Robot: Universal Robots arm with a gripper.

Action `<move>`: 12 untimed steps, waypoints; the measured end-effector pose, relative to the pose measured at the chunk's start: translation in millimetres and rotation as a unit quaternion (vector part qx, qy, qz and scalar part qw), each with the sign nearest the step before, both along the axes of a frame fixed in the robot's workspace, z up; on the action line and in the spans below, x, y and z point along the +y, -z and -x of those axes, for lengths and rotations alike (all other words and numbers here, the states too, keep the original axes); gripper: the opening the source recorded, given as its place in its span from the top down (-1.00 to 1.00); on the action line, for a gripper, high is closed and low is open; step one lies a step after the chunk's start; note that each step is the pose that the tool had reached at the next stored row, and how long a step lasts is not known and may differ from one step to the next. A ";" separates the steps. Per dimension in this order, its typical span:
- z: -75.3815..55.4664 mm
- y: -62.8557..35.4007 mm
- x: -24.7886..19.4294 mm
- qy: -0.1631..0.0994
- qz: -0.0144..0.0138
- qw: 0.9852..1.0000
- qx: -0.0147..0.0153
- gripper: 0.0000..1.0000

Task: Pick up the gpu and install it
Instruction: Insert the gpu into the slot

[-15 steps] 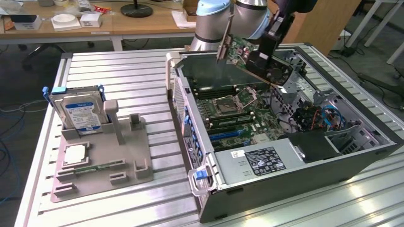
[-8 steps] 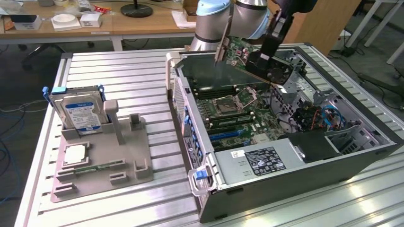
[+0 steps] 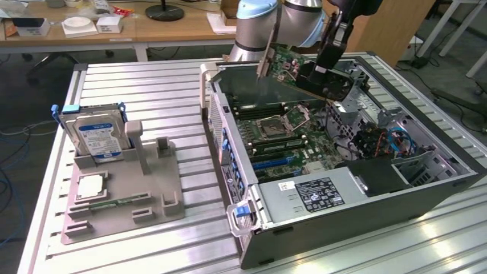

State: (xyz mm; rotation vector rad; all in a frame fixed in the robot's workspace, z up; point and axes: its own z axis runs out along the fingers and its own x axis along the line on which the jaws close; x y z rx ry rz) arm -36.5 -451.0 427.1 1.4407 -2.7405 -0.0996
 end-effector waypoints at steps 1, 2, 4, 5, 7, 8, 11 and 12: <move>0.0 0.0 0.0 -0.007 0.000 1.000 0.000 0.47; 0.0 0.0 0.0 -0.014 0.000 1.000 0.000 0.47; 0.0 0.0 0.0 -0.029 0.000 1.000 0.000 0.47; 0.0 0.0 0.0 -0.037 0.000 0.999 0.000 0.47; 0.0 0.0 0.0 -0.051 0.000 0.999 0.000 0.47; 0.0 0.0 0.0 -0.058 0.000 0.998 0.000 0.47; 0.0 0.0 0.0 -0.080 0.000 0.997 0.000 0.47; 0.0 0.0 0.0 -0.087 0.000 0.996 0.000 0.47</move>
